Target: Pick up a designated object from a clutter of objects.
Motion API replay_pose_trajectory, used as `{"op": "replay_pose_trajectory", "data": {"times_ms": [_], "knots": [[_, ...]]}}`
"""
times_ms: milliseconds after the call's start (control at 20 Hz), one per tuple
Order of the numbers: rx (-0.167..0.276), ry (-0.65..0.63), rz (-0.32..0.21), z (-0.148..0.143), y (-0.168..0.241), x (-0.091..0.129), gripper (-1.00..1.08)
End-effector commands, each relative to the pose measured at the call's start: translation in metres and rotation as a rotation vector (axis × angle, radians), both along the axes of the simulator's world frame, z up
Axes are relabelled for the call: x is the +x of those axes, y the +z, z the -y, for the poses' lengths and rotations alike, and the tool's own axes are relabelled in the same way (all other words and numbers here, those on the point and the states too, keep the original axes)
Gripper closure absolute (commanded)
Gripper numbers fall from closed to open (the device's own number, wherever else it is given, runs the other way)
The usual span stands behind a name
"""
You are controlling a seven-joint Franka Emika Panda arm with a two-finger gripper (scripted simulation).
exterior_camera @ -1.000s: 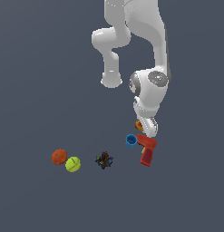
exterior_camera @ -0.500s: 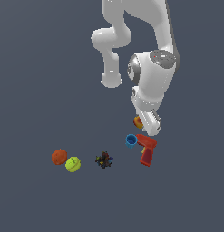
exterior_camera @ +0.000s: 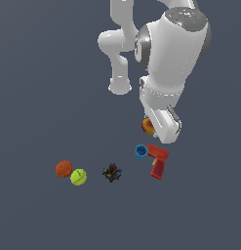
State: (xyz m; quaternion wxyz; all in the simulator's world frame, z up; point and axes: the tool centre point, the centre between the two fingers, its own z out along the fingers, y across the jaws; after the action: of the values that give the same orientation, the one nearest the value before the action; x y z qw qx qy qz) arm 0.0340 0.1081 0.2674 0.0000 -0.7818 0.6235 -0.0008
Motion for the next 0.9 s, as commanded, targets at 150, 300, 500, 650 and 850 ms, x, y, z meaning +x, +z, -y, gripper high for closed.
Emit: {"op": "replay_pose_trajectory", "data": {"times_ms": [150, 300, 500, 650, 850], "knots": [[0.0, 0.001, 0.0, 0.012, 0.047, 0.022, 1.08], [0.0, 0.002, 0.0, 0.018, 0.068, 0.033, 1.08], [0.0, 0.002, -0.001, 0.025, 0.094, 0.047, 1.08], [0.001, 0.002, -0.001, 0.029, 0.111, 0.056, 1.08], [0.001, 0.003, -0.001, 0.033, 0.127, 0.065, 1.08]]}}
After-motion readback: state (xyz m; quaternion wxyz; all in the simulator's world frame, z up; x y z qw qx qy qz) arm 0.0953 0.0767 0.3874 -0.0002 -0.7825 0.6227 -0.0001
